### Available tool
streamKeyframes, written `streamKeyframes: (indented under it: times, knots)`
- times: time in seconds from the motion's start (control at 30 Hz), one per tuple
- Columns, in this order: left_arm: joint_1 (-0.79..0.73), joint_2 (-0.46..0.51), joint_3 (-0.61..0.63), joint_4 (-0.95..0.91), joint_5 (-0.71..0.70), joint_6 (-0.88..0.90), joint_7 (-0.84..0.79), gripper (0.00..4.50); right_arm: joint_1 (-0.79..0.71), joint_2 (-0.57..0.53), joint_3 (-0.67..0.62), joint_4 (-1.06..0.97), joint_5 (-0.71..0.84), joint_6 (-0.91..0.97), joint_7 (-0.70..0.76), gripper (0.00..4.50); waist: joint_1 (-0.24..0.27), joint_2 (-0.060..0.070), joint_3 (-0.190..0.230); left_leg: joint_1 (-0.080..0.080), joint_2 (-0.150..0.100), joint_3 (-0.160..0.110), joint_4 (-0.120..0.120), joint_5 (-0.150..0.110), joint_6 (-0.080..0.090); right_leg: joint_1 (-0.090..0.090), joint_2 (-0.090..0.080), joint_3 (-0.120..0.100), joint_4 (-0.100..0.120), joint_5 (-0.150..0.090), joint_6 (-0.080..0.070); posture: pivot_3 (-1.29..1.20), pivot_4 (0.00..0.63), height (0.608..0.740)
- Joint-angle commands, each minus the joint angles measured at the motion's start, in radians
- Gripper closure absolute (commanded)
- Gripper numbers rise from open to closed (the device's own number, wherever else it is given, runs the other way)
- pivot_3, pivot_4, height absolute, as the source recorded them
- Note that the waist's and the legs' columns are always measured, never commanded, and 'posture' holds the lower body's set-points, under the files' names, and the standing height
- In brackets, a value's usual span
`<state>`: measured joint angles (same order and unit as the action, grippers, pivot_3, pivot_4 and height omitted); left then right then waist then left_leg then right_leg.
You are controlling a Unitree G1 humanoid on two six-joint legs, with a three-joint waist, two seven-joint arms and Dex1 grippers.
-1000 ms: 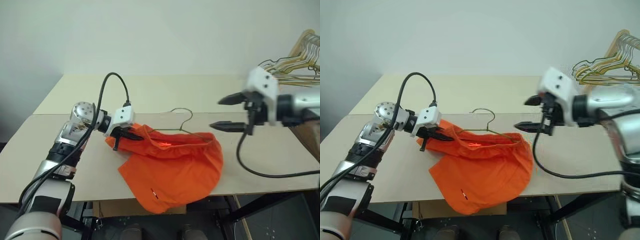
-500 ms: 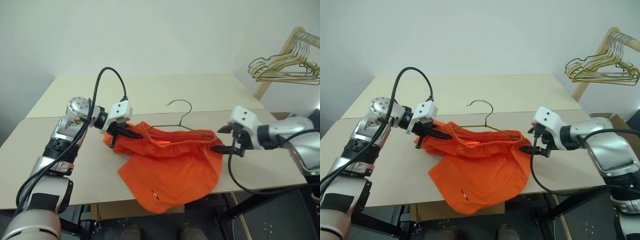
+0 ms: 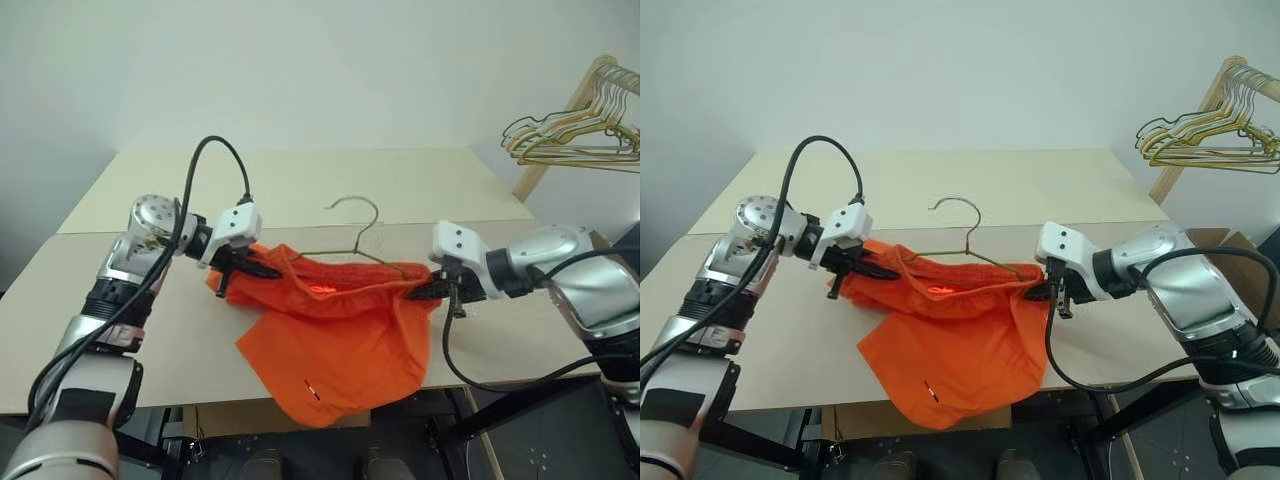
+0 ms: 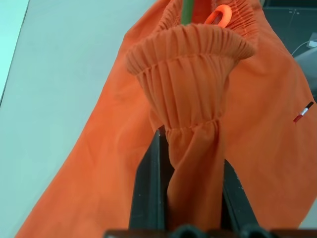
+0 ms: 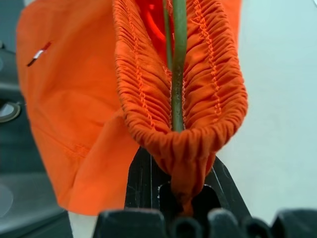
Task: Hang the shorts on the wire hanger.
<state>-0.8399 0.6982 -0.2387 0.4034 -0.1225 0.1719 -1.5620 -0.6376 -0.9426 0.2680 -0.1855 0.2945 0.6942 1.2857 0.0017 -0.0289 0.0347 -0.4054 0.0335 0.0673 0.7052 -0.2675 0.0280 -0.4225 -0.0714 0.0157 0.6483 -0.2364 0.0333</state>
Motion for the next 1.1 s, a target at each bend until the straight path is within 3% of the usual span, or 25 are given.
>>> streamKeyframes:
  times: [0.03, 0.27, 0.5, 0.67, 0.83, 0.97, 1.1]
  knots:
    - [-0.009, 0.004, 0.024, -0.028, -0.020, -0.036, -0.004, 4.50, -0.027, -0.014, -0.006, -0.028, 0.017, -0.018, 0.053, 4.46, 0.004, 0.000, 0.000, 0.000, 0.000, 0.000, 0.000, 0.000, 0.000, 0.000, 0.000, 0.000, 0.000, 0.000, 0.000, 0.04, 0.000, 0.740]
    - [-0.021, 0.012, 0.038, 0.007, -0.034, -0.065, -0.030, 2.33, 0.050, -0.087, -0.053, -0.062, 0.065, 0.007, 0.133, 4.50, 0.018, 0.000, 0.000, 0.000, 0.000, 0.000, 0.000, 0.000, 0.000, 0.000, -0.001, -0.001, 0.000, 0.000, 0.000, 0.03, 0.000, 0.740]
    - [-0.059, 0.030, 0.114, 0.062, -0.056, -0.058, 0.040, 0.02, 0.225, -0.159, -0.221, -0.114, 0.166, 0.154, 0.037, 4.50, 0.016, 0.000, 0.000, 0.000, 0.000, 0.000, 0.001, 0.000, 0.000, 0.000, -0.001, -0.001, 0.000, 0.000, 0.000, 0.02, 0.000, 0.740]
    - [-0.029, 0.025, 0.231, -0.070, -0.153, 0.024, 0.134, 0.02, 0.351, -0.132, -0.385, -0.160, 0.229, 0.338, -0.137, 4.50, 0.014, 0.000, 0.000, 0.000, -0.001, 0.000, 0.001, 0.000, 0.000, 0.001, -0.002, -0.001, 0.000, 0.000, 0.000, 0.00, 0.000, 0.740]
    - [0.047, -0.084, 0.378, -0.391, -0.374, 0.294, 0.379, 0.02, 0.396, -0.022, -0.620, -0.282, 0.273, 0.657, -0.377, 4.50, 0.013, 0.000, 0.000, 0.000, 0.000, -0.006, 0.001, 0.000, 0.000, 0.001, -0.002, 0.000, 0.001, 0.000, 0.001, -0.03, 0.000, 0.740]
    - [0.090, -0.162, 0.401, -0.589, -0.497, 0.411, 0.516, 0.02, 0.387, 0.055, -0.780, -0.359, 0.282, 0.889, -0.494, 4.50, 0.008, -0.001, 0.000, 0.000, -0.001, -0.007, 0.001, 0.000, 0.000, 0.001, -0.002, 0.000, 0.000, 0.001, 0.001, -0.06, 0.000, 0.740]
    - [0.091, -0.232, 0.384, -0.680, -0.578, 0.479, 0.618, 0.02, 0.386, 0.091, -0.878, -0.327, 0.321, 0.920, -0.642, 4.50, 0.002, 0.000, -0.001, 0.002, -0.001, -0.006, 0.001, 0.000, 0.000, 0.003, -0.002, 0.001, 0.000, 0.001, 0.002, -0.09, 0.000, 0.740]
